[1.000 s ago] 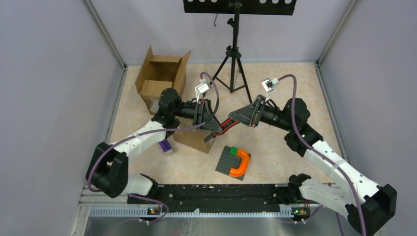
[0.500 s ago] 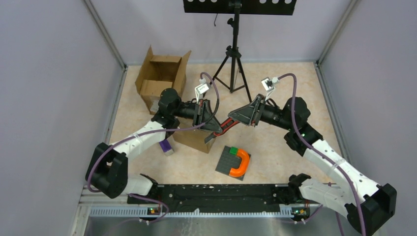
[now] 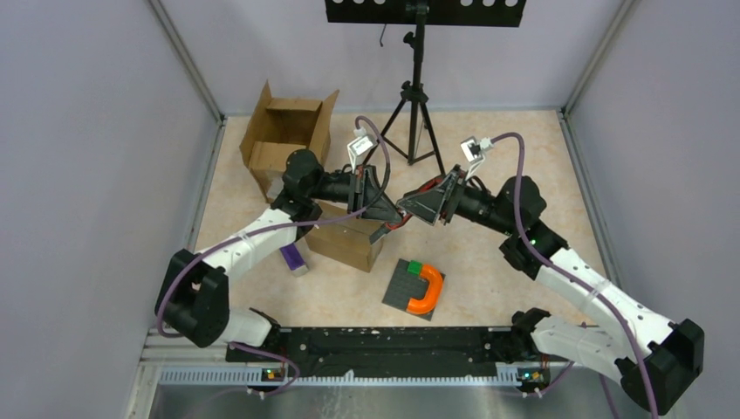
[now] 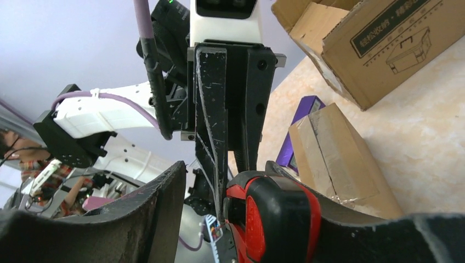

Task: Unpack the express box
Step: Pick up the knife at the center of the board.

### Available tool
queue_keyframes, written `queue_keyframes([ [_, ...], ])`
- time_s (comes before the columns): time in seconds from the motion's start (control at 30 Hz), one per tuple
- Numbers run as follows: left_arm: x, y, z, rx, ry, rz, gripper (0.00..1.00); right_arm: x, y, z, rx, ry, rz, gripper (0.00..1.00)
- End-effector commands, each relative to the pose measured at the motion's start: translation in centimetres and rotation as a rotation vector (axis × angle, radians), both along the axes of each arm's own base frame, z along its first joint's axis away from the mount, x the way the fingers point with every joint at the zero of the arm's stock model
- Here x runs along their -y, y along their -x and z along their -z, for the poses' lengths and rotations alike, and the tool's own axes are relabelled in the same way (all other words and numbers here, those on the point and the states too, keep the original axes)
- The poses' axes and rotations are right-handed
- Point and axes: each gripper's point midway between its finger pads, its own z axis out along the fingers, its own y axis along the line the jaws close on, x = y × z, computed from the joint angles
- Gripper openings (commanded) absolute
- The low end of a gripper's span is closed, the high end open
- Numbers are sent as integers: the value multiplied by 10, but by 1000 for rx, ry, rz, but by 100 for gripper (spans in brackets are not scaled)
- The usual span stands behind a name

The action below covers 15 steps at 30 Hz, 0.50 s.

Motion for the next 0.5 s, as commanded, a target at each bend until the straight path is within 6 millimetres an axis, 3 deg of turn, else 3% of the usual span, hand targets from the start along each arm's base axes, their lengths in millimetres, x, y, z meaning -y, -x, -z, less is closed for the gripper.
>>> queue_keyframes([
  [0.0, 2, -2, -16, 57, 45, -2, 0, 4, -4, -24, 66, -83, 49, 53],
  [0.3, 3, 0, -17, 60, 55, 3, 0, -4, -6, -15, 44, -73, 30, 44],
  [0.47, 2, 1, -16, 56, 55, 2, 0, -5, -7, -8, 34, -62, 29, 31],
])
